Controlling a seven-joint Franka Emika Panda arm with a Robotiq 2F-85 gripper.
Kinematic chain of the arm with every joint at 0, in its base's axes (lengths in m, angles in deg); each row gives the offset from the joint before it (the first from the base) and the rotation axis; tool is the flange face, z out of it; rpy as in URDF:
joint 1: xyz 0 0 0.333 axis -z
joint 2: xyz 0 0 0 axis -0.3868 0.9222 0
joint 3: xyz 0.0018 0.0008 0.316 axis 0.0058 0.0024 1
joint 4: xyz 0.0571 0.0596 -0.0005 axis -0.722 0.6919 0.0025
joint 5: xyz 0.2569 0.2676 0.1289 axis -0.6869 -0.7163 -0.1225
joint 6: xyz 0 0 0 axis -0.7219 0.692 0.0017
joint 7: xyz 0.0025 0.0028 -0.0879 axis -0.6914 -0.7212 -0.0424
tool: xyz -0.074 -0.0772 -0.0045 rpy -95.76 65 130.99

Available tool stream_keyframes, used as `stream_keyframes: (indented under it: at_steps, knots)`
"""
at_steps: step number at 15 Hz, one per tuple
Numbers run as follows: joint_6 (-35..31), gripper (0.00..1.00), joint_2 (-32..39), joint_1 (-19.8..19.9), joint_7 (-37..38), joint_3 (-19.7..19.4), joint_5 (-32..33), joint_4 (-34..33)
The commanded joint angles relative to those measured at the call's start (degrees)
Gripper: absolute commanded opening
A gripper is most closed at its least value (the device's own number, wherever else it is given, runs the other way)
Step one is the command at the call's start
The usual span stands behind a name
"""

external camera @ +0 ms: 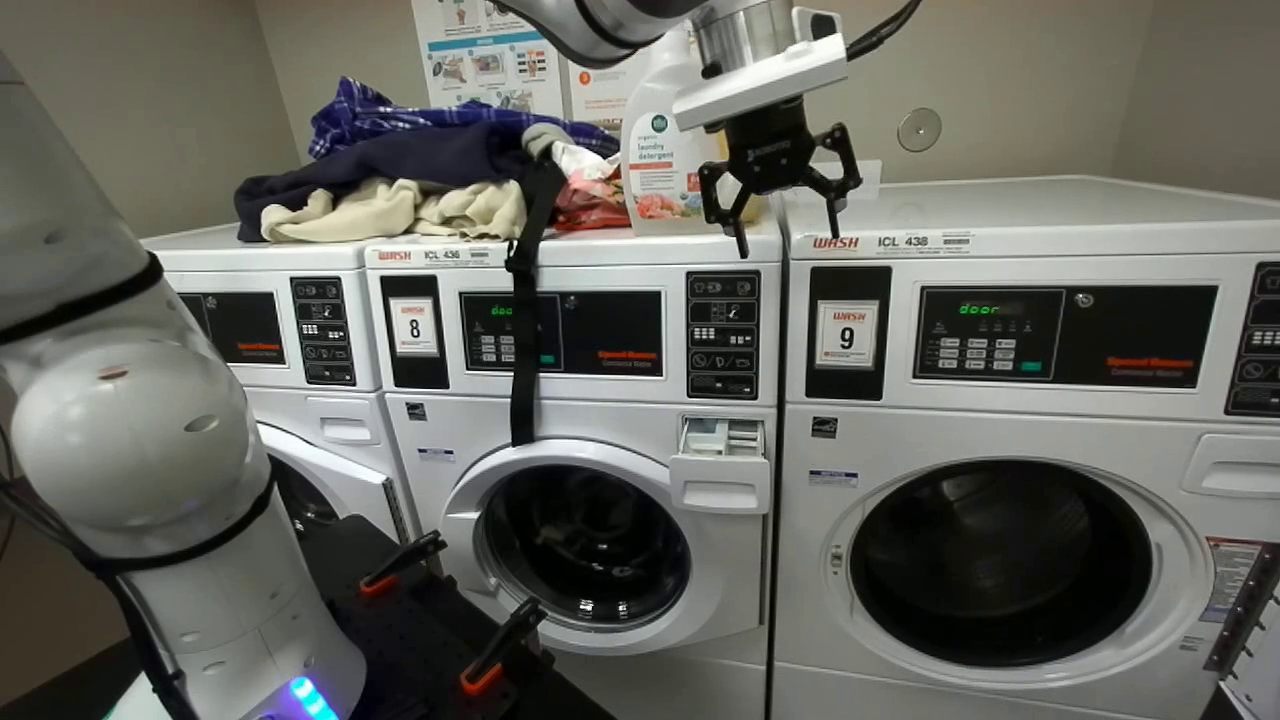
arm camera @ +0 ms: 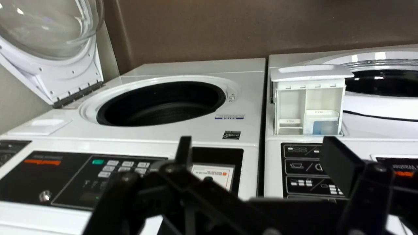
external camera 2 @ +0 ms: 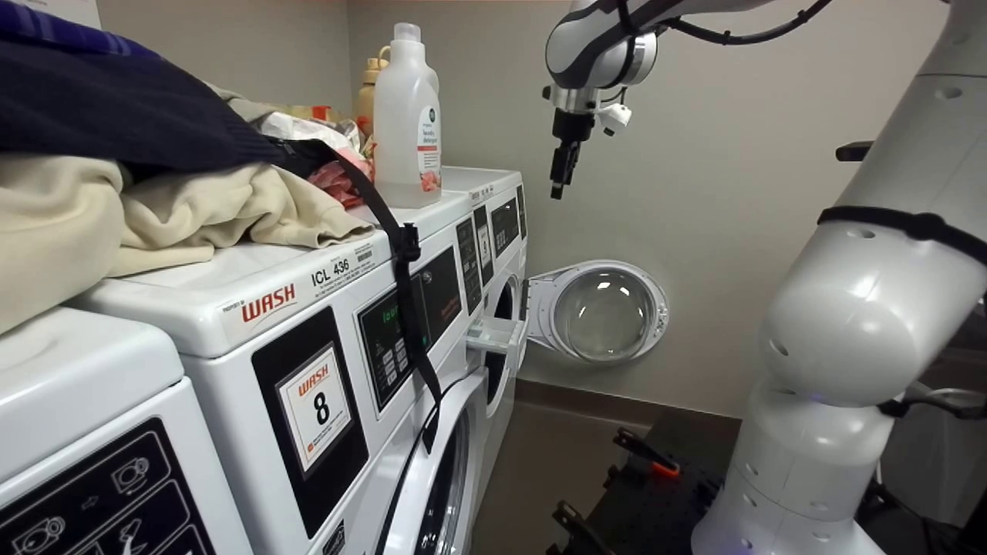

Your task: Tip the bottle over the soap chamber

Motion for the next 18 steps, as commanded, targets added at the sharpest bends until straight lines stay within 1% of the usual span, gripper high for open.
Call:
stream_keyframes:
  at_steps: [1, 5, 8, 9, 11, 14, 18]
  knots:
    - [-0.07, 1.0, 6.77, -0.82, -14.11, -0.35, -9.9, -8.46]
    - [1.53, 1.0, 12.02, 0.65, -28.97, 1.15, -22.58, -16.2]
    - [3.15, 1.0, 16.05, 2.6, -37.42, 2.28, -31.85, -21.86]
    - [4.01, 1.0, 17.3, 3.42, -39.13, 2.84, -34.59, -23.67]
    - [6.38, 1.0, 19.08, 5.25, -41.71, 3.95, -40.31, -26.64]
    - [9.37, 1.0, 20.52, 8.03, -41.93, 5.42, -48.07, -29.25]
    - [12.73, 1.0, 20.88, 10.26, -41.85, 6.03, -55.67, -30.82]
